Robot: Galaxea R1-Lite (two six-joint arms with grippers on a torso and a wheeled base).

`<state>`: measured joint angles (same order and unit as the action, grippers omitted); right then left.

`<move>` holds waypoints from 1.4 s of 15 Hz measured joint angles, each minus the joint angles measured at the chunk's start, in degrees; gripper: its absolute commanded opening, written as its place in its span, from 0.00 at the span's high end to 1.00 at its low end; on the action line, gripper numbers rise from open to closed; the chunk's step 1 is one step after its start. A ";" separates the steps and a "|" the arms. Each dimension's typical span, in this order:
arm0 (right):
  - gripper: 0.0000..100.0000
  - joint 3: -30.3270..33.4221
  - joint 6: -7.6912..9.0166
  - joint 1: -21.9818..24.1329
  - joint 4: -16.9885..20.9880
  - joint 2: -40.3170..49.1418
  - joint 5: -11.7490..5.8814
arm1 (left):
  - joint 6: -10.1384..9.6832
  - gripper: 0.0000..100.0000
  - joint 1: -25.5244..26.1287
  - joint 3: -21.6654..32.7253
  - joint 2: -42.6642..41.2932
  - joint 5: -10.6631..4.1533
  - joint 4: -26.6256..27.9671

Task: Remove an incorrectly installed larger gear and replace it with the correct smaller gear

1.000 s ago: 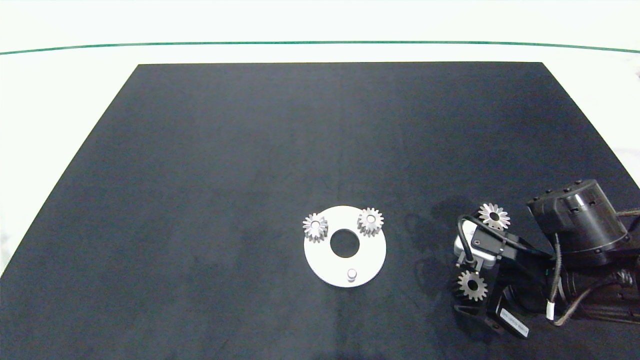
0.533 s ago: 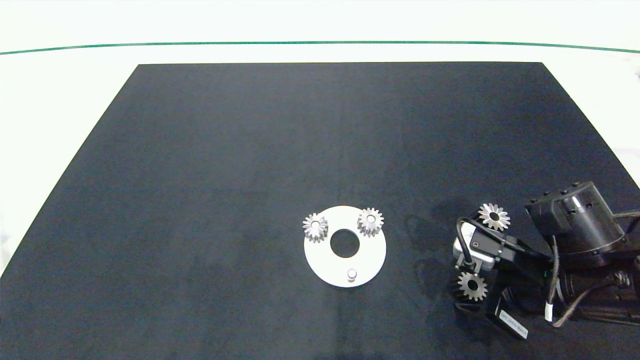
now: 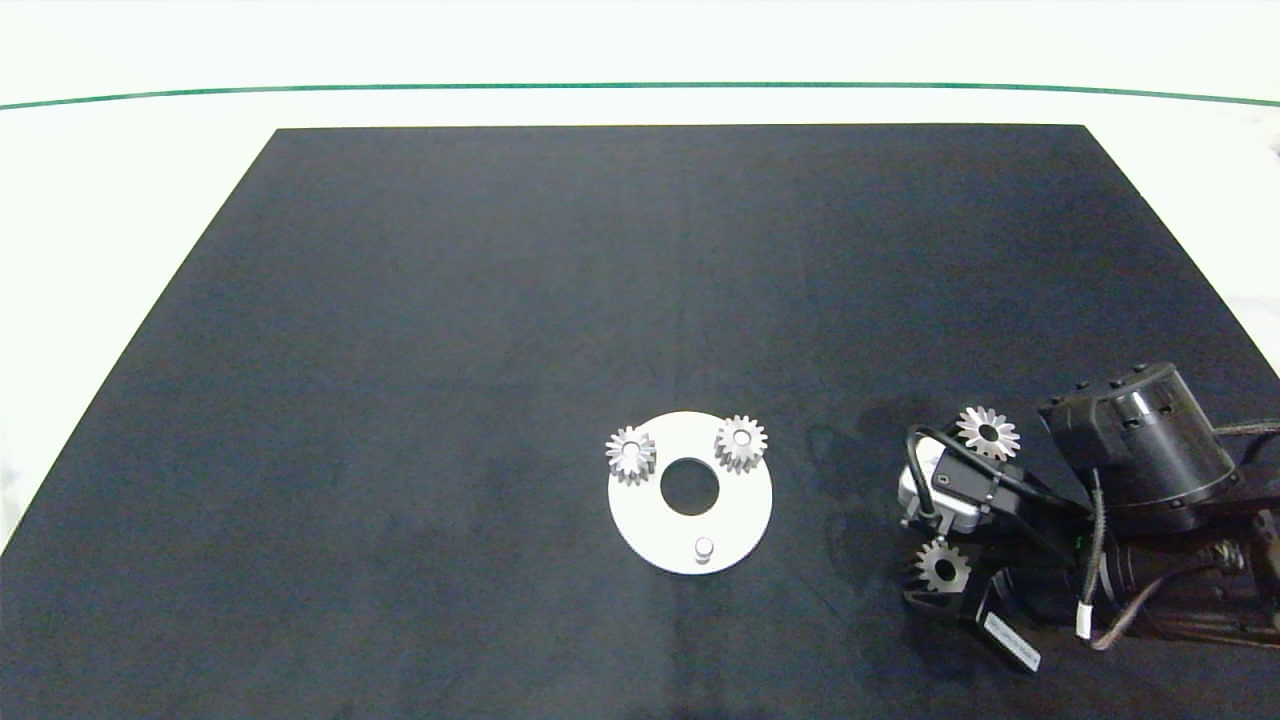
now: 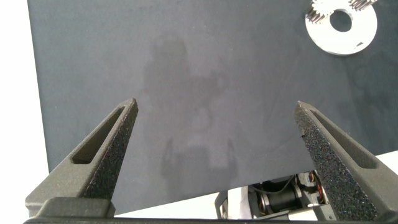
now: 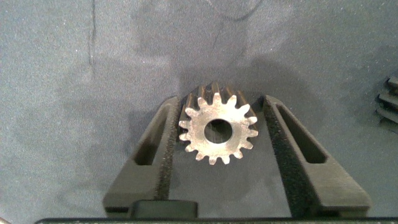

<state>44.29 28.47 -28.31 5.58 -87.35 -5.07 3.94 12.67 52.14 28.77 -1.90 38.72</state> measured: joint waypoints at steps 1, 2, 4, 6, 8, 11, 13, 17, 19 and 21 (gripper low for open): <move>0.54 0.00 0.00 -0.02 -0.05 -0.02 -0.02 | 0.00 0.00 0.00 0.00 0.00 0.01 0.00; 0.55 0.00 0.00 0.00 -0.10 -0.05 -0.07 | 0.00 0.00 0.00 0.00 0.00 0.01 0.00; 0.60 -0.06 0.04 0.02 -0.05 -0.06 -0.16 | 0.00 0.00 0.00 0.04 0.00 0.01 0.00; 0.63 -0.17 0.06 0.02 0.01 -0.06 -0.22 | 0.00 0.00 0.00 0.06 0.00 0.01 0.00; 0.67 -0.22 0.09 0.02 0.04 -0.05 -0.30 | -0.02 0.00 0.00 0.06 0.00 0.00 0.00; 0.73 -0.24 0.09 0.02 0.15 -0.05 -0.35 | 0.00 0.00 0.00 0.06 0.00 0.00 0.00; 0.75 -0.41 0.04 0.04 0.09 -0.02 -0.29 | 0.00 0.00 0.00 0.06 0.00 0.01 0.00; 0.75 -0.38 -0.11 0.00 -0.02 0.66 -0.13 | -0.11 0.00 0.00 0.06 -0.20 0.01 0.00; 0.75 0.48 -0.93 -0.11 -0.07 1.57 -0.13 | -0.09 0.00 -0.02 0.06 -0.33 0.00 0.00; 0.75 2.29 -3.17 -0.93 0.52 2.60 -0.33 | -0.09 0.00 -0.07 0.06 -0.57 0.00 0.00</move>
<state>46.58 25.30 -29.23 6.11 -84.75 -5.40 3.85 12.59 52.20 28.20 -1.90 38.72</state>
